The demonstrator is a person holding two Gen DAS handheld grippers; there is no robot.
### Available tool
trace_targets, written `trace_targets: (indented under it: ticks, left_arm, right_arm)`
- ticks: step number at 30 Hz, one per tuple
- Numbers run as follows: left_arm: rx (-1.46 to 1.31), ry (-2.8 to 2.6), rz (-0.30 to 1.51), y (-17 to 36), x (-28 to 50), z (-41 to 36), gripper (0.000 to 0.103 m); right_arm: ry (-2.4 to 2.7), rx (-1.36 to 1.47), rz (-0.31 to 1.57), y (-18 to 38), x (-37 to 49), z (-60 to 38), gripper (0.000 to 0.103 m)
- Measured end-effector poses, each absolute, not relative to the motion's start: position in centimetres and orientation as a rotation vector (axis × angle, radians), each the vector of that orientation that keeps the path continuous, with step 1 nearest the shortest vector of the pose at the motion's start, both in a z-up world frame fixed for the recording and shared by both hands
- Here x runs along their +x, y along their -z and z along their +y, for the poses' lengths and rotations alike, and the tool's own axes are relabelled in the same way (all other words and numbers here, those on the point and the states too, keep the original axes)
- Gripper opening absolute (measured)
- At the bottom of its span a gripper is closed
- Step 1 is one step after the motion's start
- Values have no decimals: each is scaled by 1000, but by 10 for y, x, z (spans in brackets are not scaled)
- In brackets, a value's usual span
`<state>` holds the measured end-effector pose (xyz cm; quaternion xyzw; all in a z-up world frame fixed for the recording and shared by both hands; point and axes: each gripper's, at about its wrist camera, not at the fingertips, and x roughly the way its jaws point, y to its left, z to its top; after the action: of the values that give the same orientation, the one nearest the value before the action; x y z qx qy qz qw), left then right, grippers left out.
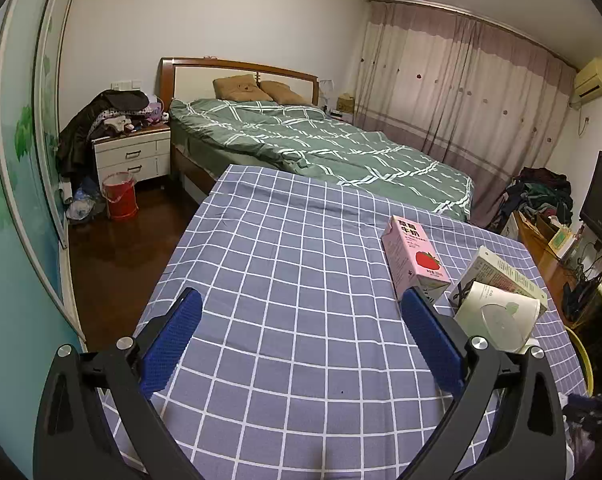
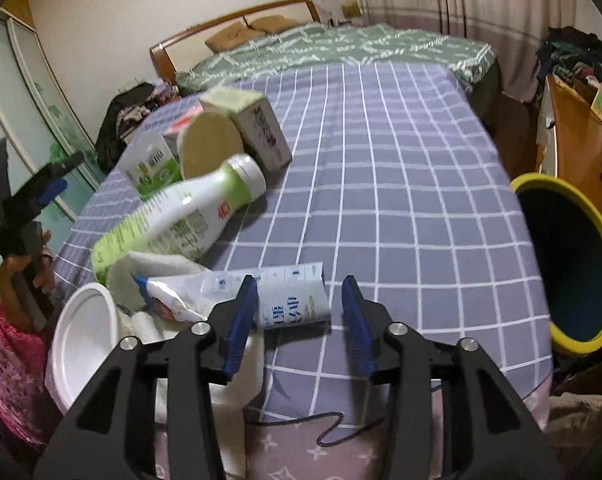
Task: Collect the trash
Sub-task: 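Move the right gripper to the white tube on the table and grasp it, then lift the white tube off the table with the right gripper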
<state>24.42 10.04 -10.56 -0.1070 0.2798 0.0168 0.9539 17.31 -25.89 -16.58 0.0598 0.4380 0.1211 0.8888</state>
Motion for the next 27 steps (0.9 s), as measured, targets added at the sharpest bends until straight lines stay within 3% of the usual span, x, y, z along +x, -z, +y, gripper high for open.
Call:
trace_targets:
  ticks: [2, 3, 4, 5, 15, 17, 19, 20, 24, 27]
  left_arm:
    - [-217, -33, 569, 106, 244, 100, 98]
    - [-216, -32, 569, 106, 244, 100, 98]
    - [-216, -31, 568, 106, 244, 100, 98]
    - [-215, -31, 568, 106, 244, 100, 98]
    - [-216, -33, 574, 106, 243, 99, 98]
    - [-212, -33, 578, 107, 243, 98, 98]
    - [-206, -36, 577, 106, 243, 98, 98]
    - [-205, -38, 576, 106, 244, 98, 98]
    - [-204, -44, 579, 107, 244, 98, 98]
    - [-200, -42, 583, 108, 246, 97, 98]
  right_arm:
    - [-256, 122, 920, 170, 173, -257, 43]
    - [-252, 119, 914, 170, 172, -257, 33]
    - [-239, 101, 914, 171, 172, -256, 6]
    - [-235, 93, 914, 171, 172, -256, 1]
    - [-298, 73, 841, 147, 161, -261, 0]
    - [-339, 59, 861, 144, 165, -258, 7]
    - [-369, 45, 883, 142, 170, -252, 55]
    - [-385, 16, 878, 140, 171, -245, 60]
    - [-514, -309, 807, 118, 167, -214, 59]
    - [-625, -516, 859, 118, 169, -201, 59]
